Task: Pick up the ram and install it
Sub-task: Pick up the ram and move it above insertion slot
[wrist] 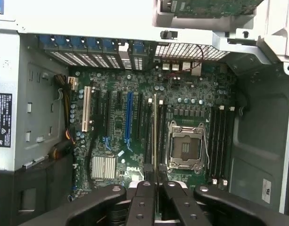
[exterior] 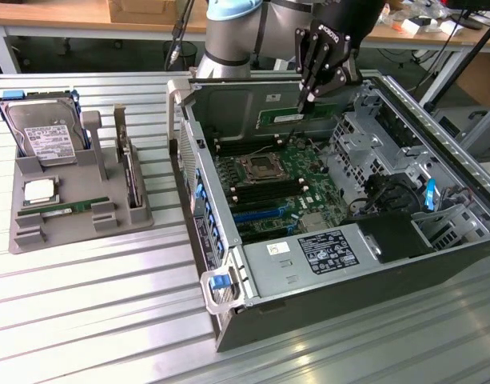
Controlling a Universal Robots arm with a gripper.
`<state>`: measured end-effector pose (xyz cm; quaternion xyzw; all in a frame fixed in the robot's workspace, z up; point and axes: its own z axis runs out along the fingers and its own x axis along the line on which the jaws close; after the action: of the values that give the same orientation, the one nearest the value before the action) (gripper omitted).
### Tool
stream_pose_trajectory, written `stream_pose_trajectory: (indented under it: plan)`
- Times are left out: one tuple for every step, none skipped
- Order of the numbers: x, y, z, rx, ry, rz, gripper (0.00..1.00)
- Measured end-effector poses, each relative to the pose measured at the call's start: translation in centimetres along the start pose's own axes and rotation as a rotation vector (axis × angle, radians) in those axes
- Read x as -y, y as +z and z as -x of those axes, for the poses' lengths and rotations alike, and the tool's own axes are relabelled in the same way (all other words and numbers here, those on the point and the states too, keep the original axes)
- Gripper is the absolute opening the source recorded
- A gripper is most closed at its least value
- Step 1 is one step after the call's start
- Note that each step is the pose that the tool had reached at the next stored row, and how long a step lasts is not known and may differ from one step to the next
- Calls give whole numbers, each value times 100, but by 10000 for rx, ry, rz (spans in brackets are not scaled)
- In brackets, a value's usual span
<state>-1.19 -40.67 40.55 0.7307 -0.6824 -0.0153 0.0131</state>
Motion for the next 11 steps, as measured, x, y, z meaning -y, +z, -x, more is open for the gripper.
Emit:
stream_pose_trajectory:
  plan:
    - [21,-1,-1,0,0,0,12]
    - [37,-1,-2,0,-1,0,12]
    - [54,-2,-3,0,-1,0,12]
    - [78,-3,-5,0,0,0,12]
    - [101,-4,-6,1,-1,0,12]
    - [121,-4,-7,1,0,0,12]
    - [142,-5,-8,1,0,0,12]
    - [156,-6,-9,0,-1,0,12]
    - [171,-7,-10,0,0,0,12]
    - [203,-8,-12,0,-1,0,12]
    - [238,-10,-15,-1,0,0,12]
